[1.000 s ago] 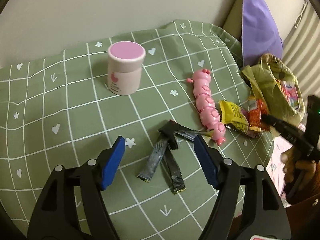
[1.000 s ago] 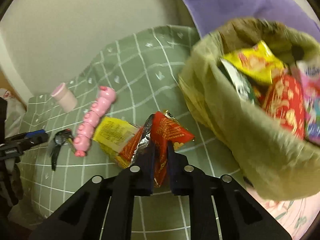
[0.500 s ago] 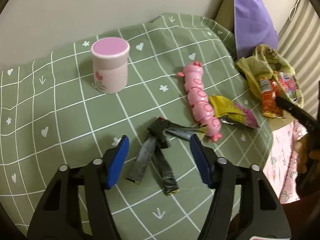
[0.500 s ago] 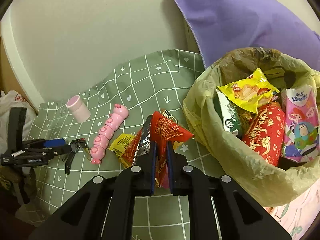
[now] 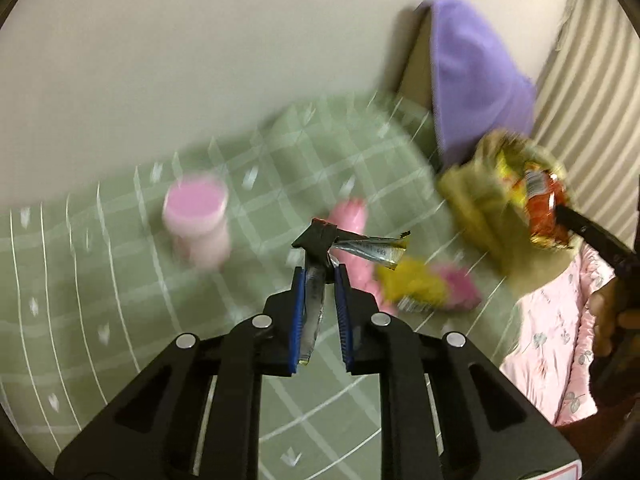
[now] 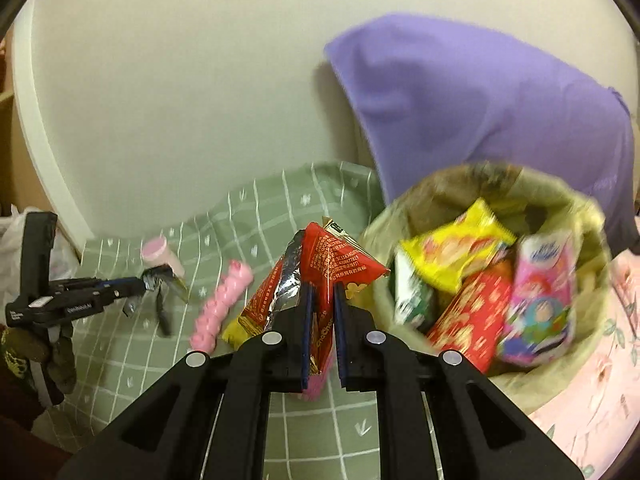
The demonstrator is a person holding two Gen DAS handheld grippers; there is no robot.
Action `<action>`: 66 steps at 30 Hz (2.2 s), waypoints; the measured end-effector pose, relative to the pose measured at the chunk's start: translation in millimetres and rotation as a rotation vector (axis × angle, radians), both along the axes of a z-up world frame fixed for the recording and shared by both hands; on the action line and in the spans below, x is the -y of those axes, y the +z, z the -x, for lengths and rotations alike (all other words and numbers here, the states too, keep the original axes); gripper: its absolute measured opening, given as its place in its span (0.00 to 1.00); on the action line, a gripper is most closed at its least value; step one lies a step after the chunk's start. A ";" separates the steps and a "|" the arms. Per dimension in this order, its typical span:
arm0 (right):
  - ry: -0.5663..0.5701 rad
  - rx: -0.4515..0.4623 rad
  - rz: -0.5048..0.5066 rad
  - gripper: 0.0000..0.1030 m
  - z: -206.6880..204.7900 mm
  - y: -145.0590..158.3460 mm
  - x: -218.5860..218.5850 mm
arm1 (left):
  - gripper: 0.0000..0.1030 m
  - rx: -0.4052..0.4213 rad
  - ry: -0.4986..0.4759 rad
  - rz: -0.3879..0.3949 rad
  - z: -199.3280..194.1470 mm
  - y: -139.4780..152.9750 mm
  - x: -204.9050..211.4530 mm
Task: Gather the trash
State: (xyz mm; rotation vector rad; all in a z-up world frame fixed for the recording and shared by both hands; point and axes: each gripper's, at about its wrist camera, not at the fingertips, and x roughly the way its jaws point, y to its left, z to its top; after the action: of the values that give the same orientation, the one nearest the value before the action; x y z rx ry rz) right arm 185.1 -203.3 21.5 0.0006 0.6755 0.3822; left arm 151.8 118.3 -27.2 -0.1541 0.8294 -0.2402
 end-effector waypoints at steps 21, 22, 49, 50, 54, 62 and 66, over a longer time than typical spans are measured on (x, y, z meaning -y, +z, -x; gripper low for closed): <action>-0.298 0.194 0.087 0.11 -5.8 92.5 115.7 | 0.14 0.209 -0.543 0.191 -102.1 121.8 196.2; -0.304 0.182 0.091 0.11 -6.3 88.8 118.3 | 0.14 0.185 -0.553 0.181 -107.3 113.5 207.5; -0.165 -0.091 0.194 0.12 -82.5 -17.8 123.5 | 0.24 -0.084 -0.457 0.096 -159.2 11.4 272.8; -0.155 -0.093 0.185 0.13 -82.3 -17.3 125.3 | 0.27 -0.082 -0.452 0.095 -158.0 11.5 272.7; -0.119 -0.084 0.150 0.23 -77.2 -14.0 130.8 | 0.44 -0.069 -0.406 0.116 -147.2 16.7 268.3; -0.141 -0.041 0.135 0.38 -59.9 -7.3 134.0 | 0.61 -0.031 -0.347 0.100 -120.9 30.5 258.7; -0.182 0.007 0.090 0.40 -37.7 2.9 128.1 | 0.73 0.035 -0.282 0.052 -87.8 42.3 242.6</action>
State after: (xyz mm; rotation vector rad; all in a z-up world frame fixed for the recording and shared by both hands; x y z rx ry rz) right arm 222.8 -331.4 24.4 -0.0246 0.6789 0.1765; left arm 239.7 -124.3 15.1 -0.0813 0.8090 -0.5282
